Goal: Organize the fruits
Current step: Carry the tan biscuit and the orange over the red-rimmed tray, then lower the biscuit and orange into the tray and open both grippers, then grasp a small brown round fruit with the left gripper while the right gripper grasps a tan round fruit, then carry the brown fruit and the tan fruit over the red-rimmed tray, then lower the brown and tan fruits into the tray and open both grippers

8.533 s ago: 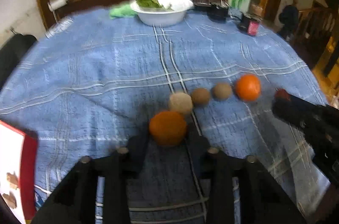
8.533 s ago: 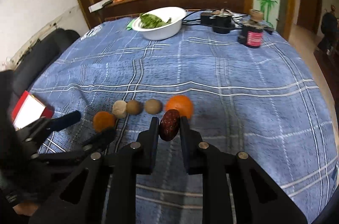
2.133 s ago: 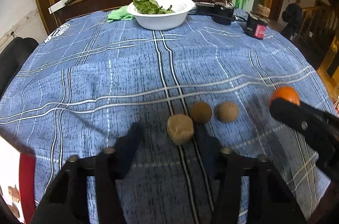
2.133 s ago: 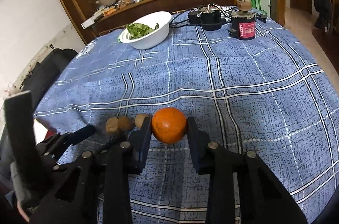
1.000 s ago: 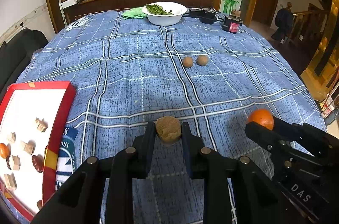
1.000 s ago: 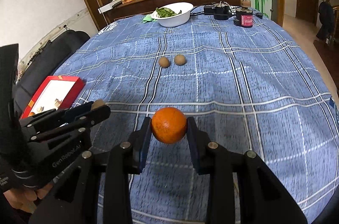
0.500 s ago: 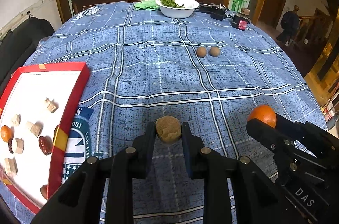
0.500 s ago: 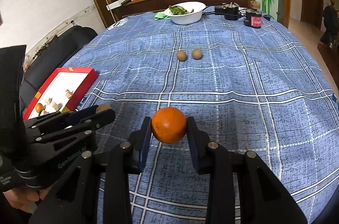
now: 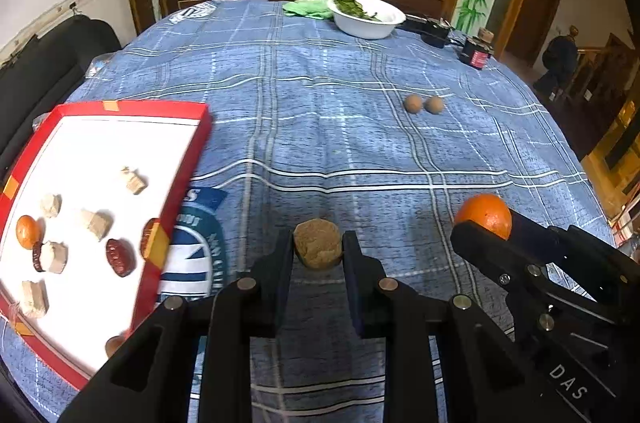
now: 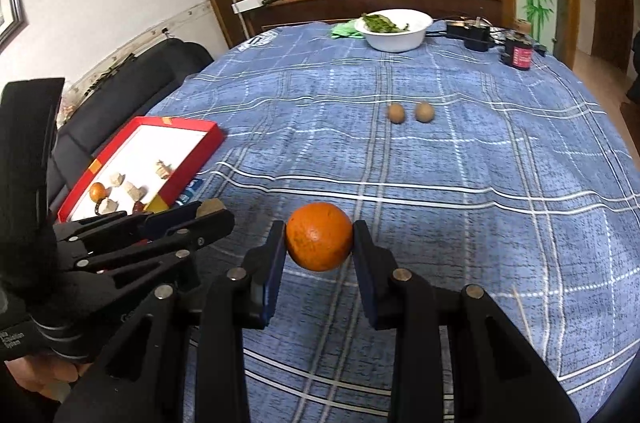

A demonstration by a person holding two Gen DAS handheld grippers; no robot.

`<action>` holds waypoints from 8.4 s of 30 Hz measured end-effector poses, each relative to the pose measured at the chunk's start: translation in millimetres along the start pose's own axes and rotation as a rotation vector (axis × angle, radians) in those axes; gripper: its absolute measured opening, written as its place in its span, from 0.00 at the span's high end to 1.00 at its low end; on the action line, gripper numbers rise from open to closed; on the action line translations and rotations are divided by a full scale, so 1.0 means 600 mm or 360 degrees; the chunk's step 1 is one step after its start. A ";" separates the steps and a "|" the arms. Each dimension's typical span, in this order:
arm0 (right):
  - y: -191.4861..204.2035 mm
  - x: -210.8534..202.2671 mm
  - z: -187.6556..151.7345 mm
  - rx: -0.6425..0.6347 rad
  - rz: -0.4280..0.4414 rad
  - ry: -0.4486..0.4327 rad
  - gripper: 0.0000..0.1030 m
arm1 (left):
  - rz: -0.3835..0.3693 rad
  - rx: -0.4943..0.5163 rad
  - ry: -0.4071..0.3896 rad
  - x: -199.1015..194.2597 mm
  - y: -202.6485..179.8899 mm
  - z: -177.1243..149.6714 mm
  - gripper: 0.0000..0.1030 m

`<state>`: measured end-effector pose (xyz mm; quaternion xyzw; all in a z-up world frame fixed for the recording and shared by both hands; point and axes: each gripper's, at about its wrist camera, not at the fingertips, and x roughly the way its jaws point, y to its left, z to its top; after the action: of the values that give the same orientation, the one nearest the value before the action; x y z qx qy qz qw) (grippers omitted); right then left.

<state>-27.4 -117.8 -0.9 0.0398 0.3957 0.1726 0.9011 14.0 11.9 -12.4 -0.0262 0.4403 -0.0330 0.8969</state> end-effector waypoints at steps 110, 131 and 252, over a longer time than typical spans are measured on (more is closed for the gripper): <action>-0.231 0.057 0.116 0.0260 -0.0319 -0.0061 0.77 | -0.0042 0.0178 -0.0018 0.233 -0.180 0.188 0.62; -0.101 0.046 0.039 0.0130 -0.0081 0.0002 0.76 | -0.0012 0.0076 -0.0036 0.042 -0.070 0.032 0.81; 0.334 0.177 0.108 -0.0413 0.0390 0.0093 0.76 | 0.0613 -0.0601 -0.0222 -0.070 0.374 0.004 0.81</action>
<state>30.7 110.5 10.9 -0.0339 0.3884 0.3319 0.8590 -2.0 238.8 5.2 -0.1109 0.3726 0.2226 0.8941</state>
